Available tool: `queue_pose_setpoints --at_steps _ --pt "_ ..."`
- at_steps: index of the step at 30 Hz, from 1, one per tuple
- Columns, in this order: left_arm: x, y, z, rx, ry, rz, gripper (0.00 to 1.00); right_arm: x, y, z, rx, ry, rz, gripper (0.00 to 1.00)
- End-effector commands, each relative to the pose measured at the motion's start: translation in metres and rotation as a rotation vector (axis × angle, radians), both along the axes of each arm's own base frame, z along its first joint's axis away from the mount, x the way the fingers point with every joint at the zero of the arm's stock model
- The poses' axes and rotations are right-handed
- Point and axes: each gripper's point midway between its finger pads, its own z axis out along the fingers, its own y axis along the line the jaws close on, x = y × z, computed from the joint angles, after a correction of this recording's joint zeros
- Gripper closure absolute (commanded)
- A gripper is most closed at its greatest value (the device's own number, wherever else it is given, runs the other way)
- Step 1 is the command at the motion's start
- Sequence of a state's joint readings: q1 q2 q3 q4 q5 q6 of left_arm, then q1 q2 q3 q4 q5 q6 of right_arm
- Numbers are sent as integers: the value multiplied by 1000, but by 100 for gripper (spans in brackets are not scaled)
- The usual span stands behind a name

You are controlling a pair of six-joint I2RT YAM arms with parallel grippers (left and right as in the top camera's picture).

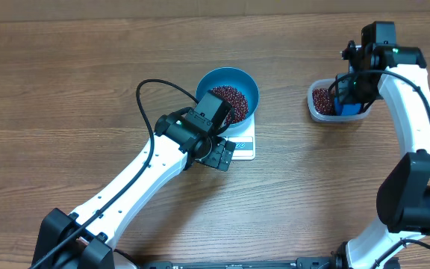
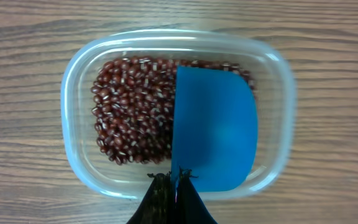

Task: Scoop item into bowl and weigh 150g on scale
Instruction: 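Move the empty scoop back into the bean tub with the right gripper, then scoop more red beans and lift the scoop with the right gripper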

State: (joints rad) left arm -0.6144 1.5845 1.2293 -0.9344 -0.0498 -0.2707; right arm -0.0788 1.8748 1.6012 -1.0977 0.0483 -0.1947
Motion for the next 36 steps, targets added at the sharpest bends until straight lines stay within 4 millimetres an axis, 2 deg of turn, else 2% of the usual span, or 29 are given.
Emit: queue_pose_setpoints --at_steps 1,5,8,16,24,30,36 --pt "-1 3 -2 14 -1 1 1 -8 20 -11 108 10 24 96" --pt "-1 3 -2 14 -1 1 0 -10 35 -17 196 17 32 96" --pt "-1 3 -2 14 -1 1 0 -8 39 -15 231 8 14 96" --pt "-1 3 -2 14 -1 1 1 5 17 1 263 -48 -109 96" --pt "-1 3 -2 14 -1 1 1 9 13 25 583 -111 -147 96" --pt "-1 3 -2 15 -1 1 0 2 -17 40 740 -155 -228 96" --pt "-1 3 -2 14 -1 1 1 -2 -28 50 822 -184 -254 96"
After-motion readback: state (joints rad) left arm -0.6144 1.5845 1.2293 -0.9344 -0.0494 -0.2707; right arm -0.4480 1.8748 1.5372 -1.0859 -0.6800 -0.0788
